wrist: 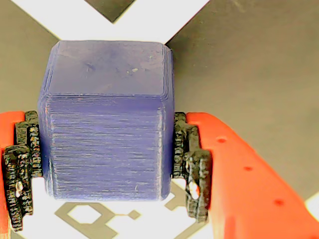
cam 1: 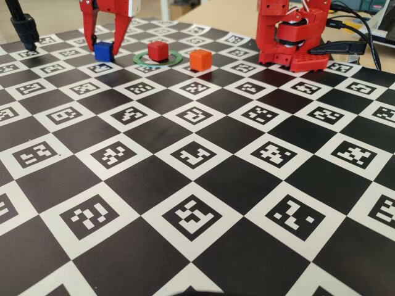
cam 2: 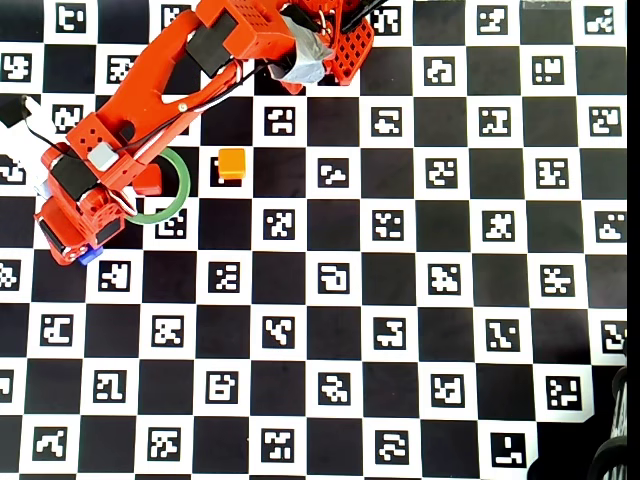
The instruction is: Grab the red cube then put it in the green circle then put the blue cube on top and finally the orange cube on top
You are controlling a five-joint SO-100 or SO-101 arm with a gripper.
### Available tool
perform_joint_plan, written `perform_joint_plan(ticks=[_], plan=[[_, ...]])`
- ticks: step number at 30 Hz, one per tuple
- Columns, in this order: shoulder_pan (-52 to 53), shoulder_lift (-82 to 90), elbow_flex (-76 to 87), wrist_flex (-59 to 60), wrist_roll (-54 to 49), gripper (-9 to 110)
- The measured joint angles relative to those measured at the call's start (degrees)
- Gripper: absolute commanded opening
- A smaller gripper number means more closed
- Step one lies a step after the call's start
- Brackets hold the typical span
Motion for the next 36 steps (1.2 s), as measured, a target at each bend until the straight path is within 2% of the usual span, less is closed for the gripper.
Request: perform_joint_plan(ticks=[21,36], plan=[[0.62,14.5,1.14,10.28,-5.54,4],[4.04,24.7,5.98,16.52,-13.97,4]])
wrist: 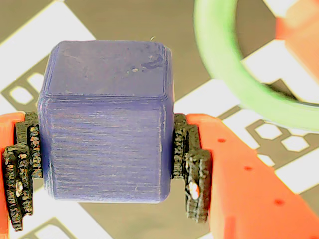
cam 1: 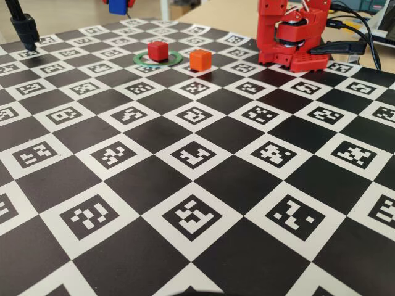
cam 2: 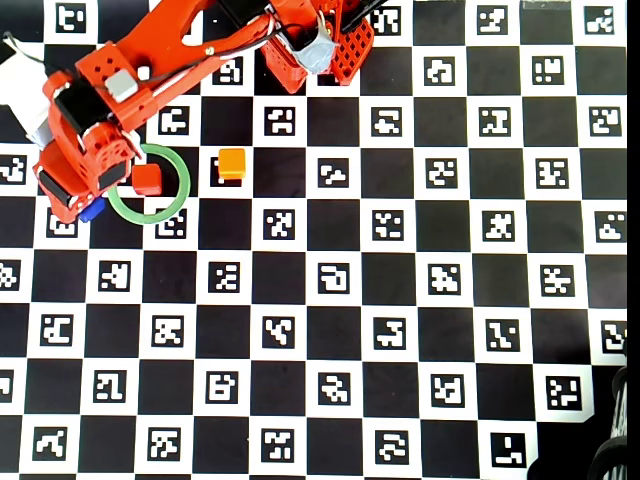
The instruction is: Grab the red cube then put it in the green circle then put the blue cube on top and finally the orange cube on top
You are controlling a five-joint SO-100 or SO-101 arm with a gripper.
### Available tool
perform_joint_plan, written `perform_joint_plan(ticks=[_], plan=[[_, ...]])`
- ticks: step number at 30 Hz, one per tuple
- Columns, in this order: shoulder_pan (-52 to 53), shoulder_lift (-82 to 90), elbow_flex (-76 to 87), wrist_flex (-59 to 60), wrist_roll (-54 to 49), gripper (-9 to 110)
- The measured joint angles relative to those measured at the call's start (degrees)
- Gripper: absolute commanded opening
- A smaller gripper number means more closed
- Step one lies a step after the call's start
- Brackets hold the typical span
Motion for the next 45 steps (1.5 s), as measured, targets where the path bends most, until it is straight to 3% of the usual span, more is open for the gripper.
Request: perform_joint_plan(ticks=[22,45], plan=[[0.7,12.13,10.02,3.16,-15.03,3],[0.62,12.66,10.37,7.21,-36.04,3]])
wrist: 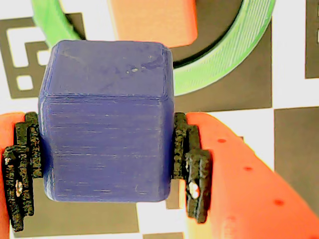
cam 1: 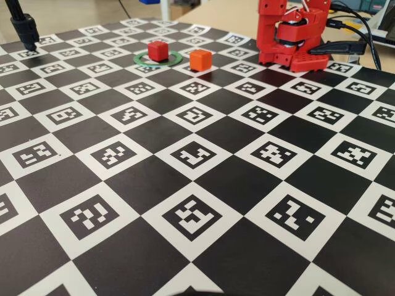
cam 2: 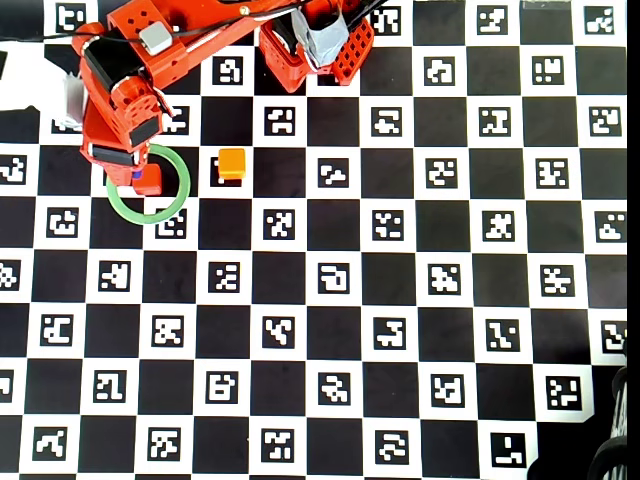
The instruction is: Grab the red cube then put it in the green circle then put the blue cube on top and finally the orange cube on top
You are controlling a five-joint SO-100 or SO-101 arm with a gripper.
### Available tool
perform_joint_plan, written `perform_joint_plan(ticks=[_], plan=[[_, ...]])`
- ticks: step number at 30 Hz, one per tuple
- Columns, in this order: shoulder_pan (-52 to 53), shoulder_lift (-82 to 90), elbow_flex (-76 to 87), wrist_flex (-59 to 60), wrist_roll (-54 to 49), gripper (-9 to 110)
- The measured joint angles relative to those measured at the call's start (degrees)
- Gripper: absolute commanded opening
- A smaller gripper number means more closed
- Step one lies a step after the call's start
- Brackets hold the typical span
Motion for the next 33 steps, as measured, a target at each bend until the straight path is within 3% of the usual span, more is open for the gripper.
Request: perform_joint_plan(ticks=[18,33], plan=[[-0.79,0.0,-0.18,2.99,-8.79,3],[-0.79,-0.09,7.47,-7.65,-9.49,3]])
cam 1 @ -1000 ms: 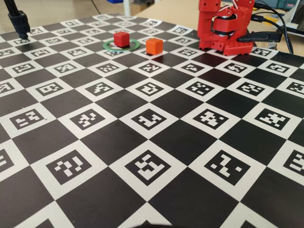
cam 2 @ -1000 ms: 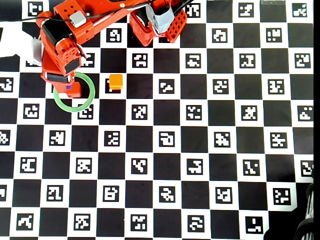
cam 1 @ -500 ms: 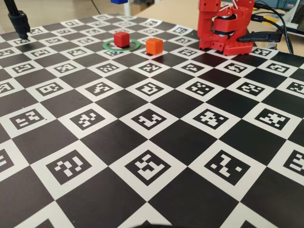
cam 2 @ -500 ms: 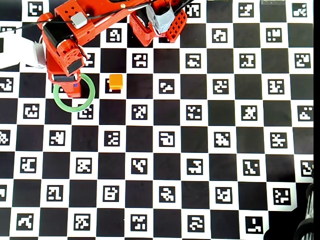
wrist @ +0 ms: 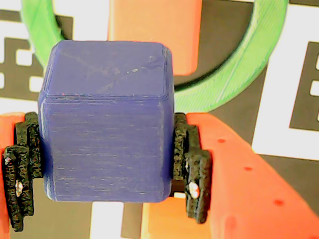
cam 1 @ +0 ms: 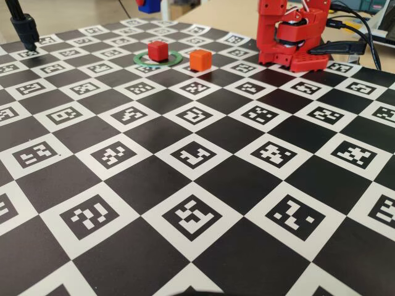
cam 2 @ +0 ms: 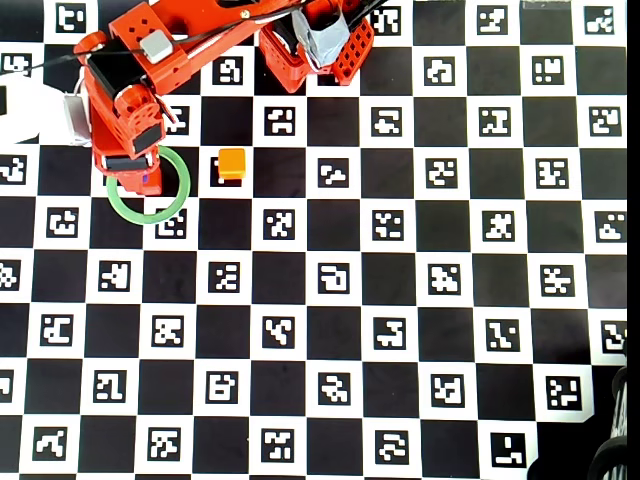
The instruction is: Grab the red cube then put it in the green circle then put the blue cube on top and finally the orange cube on top
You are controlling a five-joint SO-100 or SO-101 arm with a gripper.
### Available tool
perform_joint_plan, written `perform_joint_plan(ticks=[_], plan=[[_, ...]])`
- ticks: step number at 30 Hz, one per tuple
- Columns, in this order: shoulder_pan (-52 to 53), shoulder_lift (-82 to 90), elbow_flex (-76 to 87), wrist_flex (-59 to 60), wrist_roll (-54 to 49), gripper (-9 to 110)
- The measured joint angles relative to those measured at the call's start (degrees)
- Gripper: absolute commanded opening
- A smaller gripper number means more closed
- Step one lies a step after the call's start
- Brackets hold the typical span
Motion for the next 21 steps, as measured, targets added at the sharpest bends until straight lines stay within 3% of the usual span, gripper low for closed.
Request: perform_joint_plan(ticks=[21], plan=[[0.53,-3.96,5.45,-9.23,3.16,3]])
